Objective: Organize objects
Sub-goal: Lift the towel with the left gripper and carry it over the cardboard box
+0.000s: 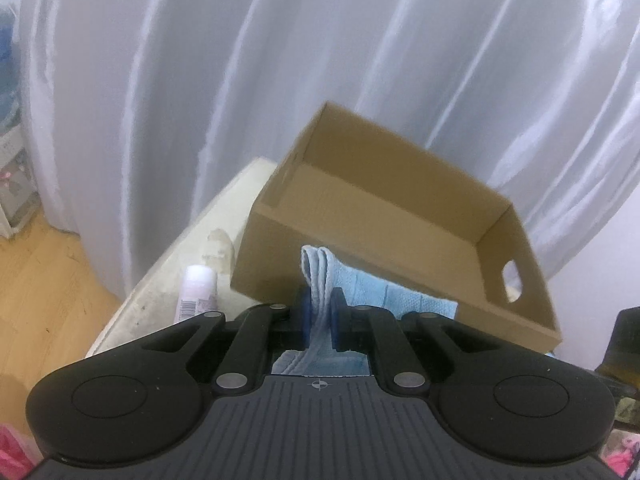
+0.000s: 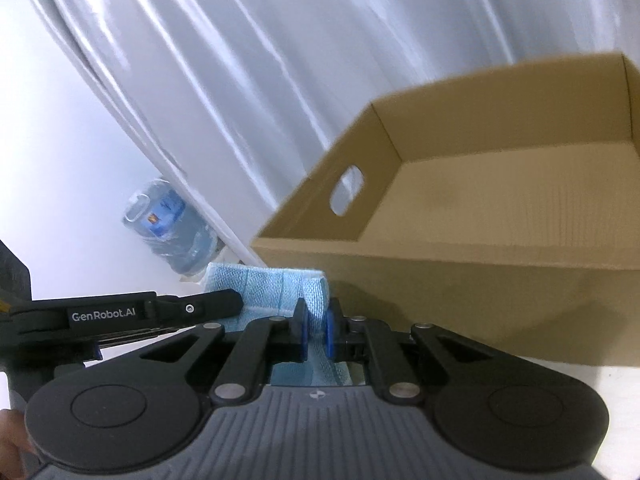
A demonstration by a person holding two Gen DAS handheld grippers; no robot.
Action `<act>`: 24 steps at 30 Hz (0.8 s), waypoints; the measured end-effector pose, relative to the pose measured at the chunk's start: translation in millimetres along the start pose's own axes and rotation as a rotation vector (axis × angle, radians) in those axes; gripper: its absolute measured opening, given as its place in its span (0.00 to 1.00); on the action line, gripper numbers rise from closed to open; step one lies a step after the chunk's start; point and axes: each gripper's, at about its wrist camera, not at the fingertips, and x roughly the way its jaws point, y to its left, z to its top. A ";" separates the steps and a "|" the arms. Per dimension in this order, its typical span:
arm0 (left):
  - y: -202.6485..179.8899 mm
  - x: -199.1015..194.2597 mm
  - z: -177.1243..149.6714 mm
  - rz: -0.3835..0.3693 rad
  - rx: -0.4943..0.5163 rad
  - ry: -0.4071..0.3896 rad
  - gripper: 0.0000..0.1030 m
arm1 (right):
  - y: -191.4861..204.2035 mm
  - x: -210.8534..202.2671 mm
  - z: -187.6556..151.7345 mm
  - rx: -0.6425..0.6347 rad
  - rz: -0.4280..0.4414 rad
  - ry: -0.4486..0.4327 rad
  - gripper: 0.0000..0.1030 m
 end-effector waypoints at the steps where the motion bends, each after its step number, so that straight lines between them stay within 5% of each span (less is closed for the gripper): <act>1: -3.8 -6.8 -0.8 0.005 0.002 -0.021 0.08 | 5.0 -6.4 1.9 -0.013 0.004 -0.014 0.09; 15: -81.5 -68.0 31.4 -0.054 0.057 -0.283 0.08 | 29.7 -96.3 51.9 -0.141 0.074 -0.226 0.09; 24: -125.2 -46.3 76.2 -0.147 0.082 -0.312 0.08 | 15.5 -138.5 107.7 -0.171 0.061 -0.351 0.09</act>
